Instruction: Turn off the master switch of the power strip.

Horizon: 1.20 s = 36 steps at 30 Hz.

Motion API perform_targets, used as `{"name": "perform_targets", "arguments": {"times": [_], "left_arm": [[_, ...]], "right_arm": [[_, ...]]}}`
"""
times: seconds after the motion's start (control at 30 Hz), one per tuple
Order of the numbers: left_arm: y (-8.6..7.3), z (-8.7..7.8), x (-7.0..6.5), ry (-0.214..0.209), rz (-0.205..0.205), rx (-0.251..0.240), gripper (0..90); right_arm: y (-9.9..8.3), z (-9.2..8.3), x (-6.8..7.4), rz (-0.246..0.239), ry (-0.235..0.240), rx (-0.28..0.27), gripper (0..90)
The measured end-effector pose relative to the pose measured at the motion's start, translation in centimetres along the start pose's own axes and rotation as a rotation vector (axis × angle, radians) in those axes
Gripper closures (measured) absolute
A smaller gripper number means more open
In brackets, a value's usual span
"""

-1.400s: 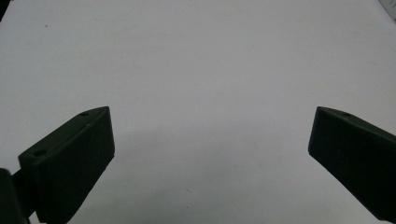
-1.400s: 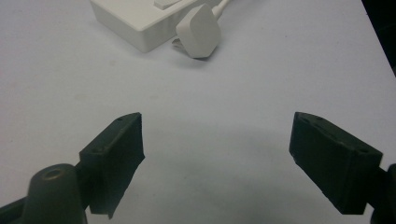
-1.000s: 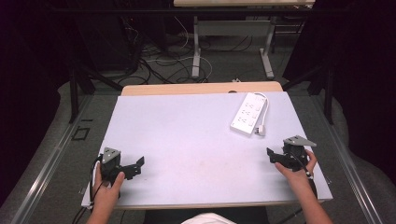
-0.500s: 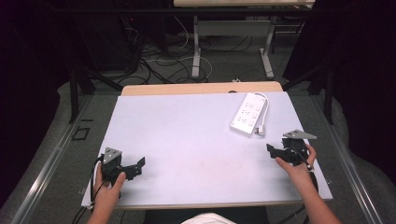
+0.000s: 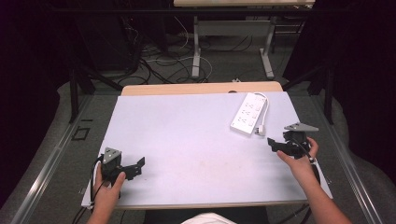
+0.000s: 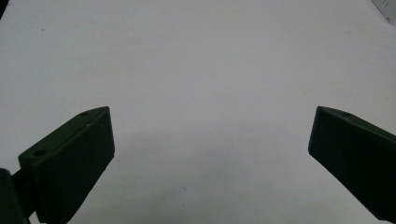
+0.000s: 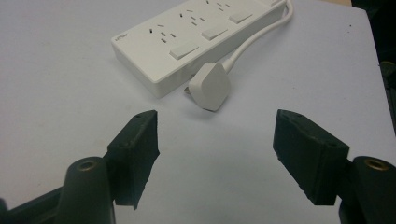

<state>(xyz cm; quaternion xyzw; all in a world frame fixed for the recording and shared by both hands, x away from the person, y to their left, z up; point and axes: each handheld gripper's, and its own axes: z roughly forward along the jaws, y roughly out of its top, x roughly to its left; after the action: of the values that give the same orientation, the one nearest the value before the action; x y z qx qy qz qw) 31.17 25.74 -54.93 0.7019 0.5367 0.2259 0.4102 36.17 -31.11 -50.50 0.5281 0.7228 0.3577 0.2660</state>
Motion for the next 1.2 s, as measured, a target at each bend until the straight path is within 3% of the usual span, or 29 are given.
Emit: {"name": "perform_targets", "arguments": {"times": [0.53,1.2], "left_arm": [[0.0,0.0,0.0,0.0,0.003,-0.002,0.4],[0.0,0.0,0.0,-0.002,0.005,0.0,0.4]], "right_arm": [[2.3,0.5,0.0,-0.048,0.009,0.024,33.8],[5.1,1.4,0.3,-0.07,0.02,0.077,38.3]]}}
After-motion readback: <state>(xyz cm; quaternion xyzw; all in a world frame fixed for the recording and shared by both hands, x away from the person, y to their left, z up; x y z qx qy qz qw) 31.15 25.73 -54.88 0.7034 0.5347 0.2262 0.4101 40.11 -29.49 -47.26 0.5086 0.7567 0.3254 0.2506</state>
